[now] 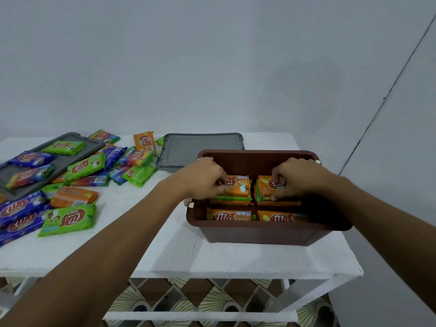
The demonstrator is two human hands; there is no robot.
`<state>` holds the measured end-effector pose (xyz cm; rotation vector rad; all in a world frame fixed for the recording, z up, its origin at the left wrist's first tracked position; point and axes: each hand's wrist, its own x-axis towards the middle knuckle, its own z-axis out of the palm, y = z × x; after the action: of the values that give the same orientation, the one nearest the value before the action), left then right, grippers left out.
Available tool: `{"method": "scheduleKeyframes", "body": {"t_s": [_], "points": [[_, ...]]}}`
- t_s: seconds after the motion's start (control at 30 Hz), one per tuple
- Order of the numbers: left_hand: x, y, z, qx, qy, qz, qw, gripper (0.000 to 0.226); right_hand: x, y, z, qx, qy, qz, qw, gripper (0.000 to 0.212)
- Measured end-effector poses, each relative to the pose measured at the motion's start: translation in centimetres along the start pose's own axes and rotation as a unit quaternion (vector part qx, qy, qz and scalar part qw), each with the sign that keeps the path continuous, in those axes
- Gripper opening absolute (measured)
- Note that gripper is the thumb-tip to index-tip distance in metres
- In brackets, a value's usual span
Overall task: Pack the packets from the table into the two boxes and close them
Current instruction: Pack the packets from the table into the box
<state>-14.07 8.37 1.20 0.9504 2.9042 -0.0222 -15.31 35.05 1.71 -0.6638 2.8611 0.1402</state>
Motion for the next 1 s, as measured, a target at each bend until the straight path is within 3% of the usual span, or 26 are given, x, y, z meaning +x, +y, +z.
{"method": "scheduleKeyframes", "body": {"t_s": [0.13,0.3,0.5,0.63,0.83,1.0], "points": [[-2.3,-1.1,-0.4,-0.109,0.084,0.003,0.99,0.025,0.6,-1.9,-0.2,0.086,0.075,-0.026,0.993,0.006],[-6.9,-4.2,1.0,-0.127,0.143,0.007,0.982,0.04,2.7,-6.8,-0.9,0.112,0.173,-0.078,0.975,0.018],[-13.2,-11.2,3.6,-0.079,0.096,-0.068,0.99,0.04,5.5,-13.9,-2.9,0.123,0.237,-0.112,0.957,0.017],[-17.2,-16.7,5.1,-0.057,0.092,-0.114,0.988,0.037,8.3,-19.4,-4.0,0.115,0.217,-0.125,0.961,0.022],[-21.0,-24.4,6.9,-0.05,0.136,-0.197,0.97,0.041,14.6,-27.8,-3.5,0.062,0.103,-0.138,0.983,0.023],[-21.6,-28.4,8.0,-0.046,0.147,-0.277,0.949,0.059,17.9,-32.7,-0.6,0.031,0.059,-0.081,0.994,0.059]]}}
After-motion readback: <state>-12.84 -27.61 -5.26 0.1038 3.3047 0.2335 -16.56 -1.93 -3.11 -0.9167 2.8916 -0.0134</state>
